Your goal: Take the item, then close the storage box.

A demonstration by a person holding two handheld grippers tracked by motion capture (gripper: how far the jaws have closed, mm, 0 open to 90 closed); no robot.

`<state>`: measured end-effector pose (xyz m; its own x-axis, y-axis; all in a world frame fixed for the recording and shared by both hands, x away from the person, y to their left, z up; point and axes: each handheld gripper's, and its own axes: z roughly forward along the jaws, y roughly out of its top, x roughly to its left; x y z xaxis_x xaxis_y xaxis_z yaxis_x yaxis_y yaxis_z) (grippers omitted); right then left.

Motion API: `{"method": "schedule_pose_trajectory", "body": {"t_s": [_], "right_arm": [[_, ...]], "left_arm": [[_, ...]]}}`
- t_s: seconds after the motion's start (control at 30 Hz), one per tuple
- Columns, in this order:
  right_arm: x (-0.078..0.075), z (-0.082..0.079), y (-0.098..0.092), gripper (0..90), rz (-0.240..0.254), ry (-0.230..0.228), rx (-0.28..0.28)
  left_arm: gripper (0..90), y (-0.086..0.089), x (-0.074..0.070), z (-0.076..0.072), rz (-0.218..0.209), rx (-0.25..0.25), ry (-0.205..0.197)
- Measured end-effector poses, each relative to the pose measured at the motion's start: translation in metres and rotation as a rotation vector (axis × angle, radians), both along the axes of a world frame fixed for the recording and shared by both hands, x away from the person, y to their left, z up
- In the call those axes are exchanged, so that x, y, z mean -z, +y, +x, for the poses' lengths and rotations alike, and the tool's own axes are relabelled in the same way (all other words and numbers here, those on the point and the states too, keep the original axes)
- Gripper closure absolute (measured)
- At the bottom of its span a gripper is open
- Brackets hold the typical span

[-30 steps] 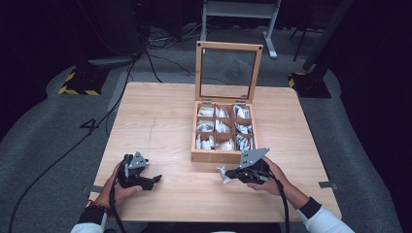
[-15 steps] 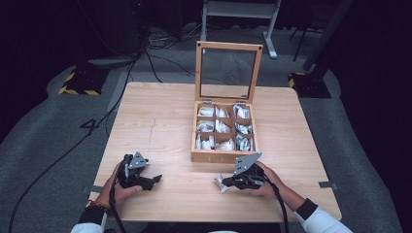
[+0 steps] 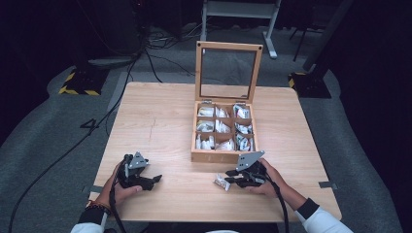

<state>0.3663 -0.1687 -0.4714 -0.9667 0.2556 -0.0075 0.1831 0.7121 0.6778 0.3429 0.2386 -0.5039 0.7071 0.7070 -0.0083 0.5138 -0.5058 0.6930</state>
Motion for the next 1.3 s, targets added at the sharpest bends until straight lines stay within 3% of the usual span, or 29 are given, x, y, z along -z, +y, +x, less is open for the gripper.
{"method": "schedule_pose_trajectory", "body": {"t_s": [0.33, 0.77, 1.3], "right_arm": [[-0.007, 0.005, -0.014, 60.1, 0.037, -0.027, 0.075], [-0.022, 0.004, -0.042, 55.6, 0.091, -0.076, 0.135], [-0.036, 0.004, -0.092, 44.6, 0.137, -0.126, 0.245]], "left_arm": [[17.7, -0.001, 0.0, 0.001, -0.006, 0.006, 0.005], [17.7, -0.001, 0.0, 0.0, -0.005, 0.006, 0.004], [17.4, -0.007, -0.002, 0.003, 0.012, 0.004, 0.02]]}}
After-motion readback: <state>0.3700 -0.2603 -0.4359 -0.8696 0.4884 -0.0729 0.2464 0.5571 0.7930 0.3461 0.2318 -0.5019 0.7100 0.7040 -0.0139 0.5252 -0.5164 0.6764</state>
